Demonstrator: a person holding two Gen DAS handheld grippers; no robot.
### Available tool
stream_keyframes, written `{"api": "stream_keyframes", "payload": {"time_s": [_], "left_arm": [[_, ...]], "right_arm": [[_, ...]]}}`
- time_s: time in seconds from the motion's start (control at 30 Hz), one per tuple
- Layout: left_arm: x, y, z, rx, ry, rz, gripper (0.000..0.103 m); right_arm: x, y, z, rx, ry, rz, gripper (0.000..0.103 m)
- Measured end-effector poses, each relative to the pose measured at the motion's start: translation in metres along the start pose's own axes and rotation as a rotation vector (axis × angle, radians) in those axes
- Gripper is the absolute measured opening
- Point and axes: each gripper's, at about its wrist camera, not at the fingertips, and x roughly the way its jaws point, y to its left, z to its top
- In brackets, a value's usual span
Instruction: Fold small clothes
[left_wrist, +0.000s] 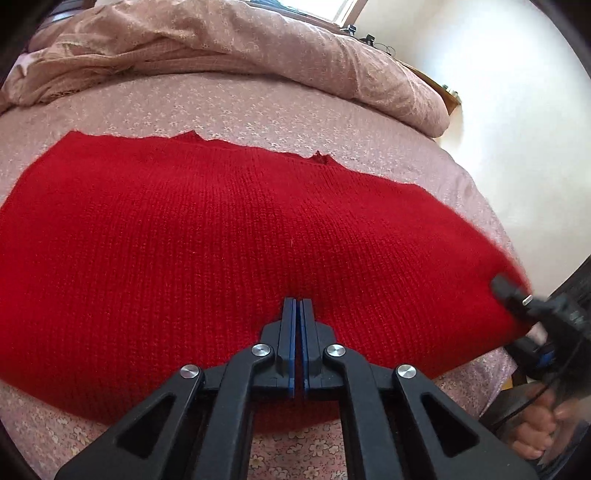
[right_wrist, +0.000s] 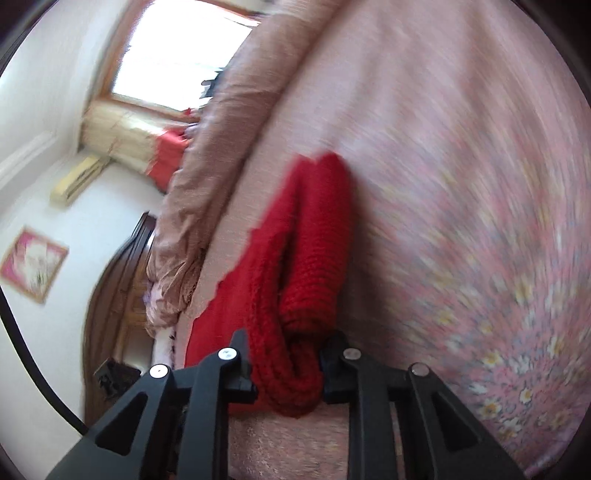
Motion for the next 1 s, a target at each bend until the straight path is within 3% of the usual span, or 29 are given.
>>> {"api": "stream_keyframes", "payload": {"time_s": [0.17,0.23,0.33,0.47,0.57,0.63,0.73,0.8,0.87,1.0], "left_arm": [[-0.014,0.01,0.005,-0.046,0.005,-0.057,0.0],[-0.041,0.026,0.011,-0.105,-0.003,-0.124,0.0],[-0.101,0.073,0.02,-0.17,-0.104,-0.197,0.0],[-0.152,0.142,0.022,-0.198,-0.188,-0.092,0.002],[-0.166,0.204,0.007,-0.319,-0.193,-0.026,0.003],[-0.165,0.232,-0.01,-0.402,-0.179,-0.013,0.003],[-0.16,0.25,-0.028,-0.461,-0.137,0.013,0.003],[-0.161,0.249,-0.031,-0.434,-0.135,0.03,0.003],[-0.159,0.247,-0.035,-0.415,-0.127,0.045,0.003],[-0.147,0.241,-0.033,-0.427,-0.096,0.037,0.003]], "right_arm": [[0.002,0.086,0.004,-0.184,-0.04,-0.019,0.022],[0.012,0.132,0.002,-0.29,-0.053,-0.043,0.022],[0.031,0.195,-0.009,-0.425,-0.073,-0.124,0.022],[0.073,0.273,-0.05,-0.635,-0.087,-0.246,0.022],[0.13,0.321,-0.126,-0.88,-0.141,-0.382,0.022],[0.164,0.328,-0.174,-0.994,-0.115,-0.397,0.022],[0.231,0.308,-0.236,-1.094,0.101,-0.449,0.022],[0.238,0.299,-0.261,-1.167,0.061,-0.482,0.023],[0.233,0.305,-0.264,-1.2,0.036,-0.492,0.023],[0.219,0.3,-0.237,-1.052,0.058,-0.402,0.028]]}}
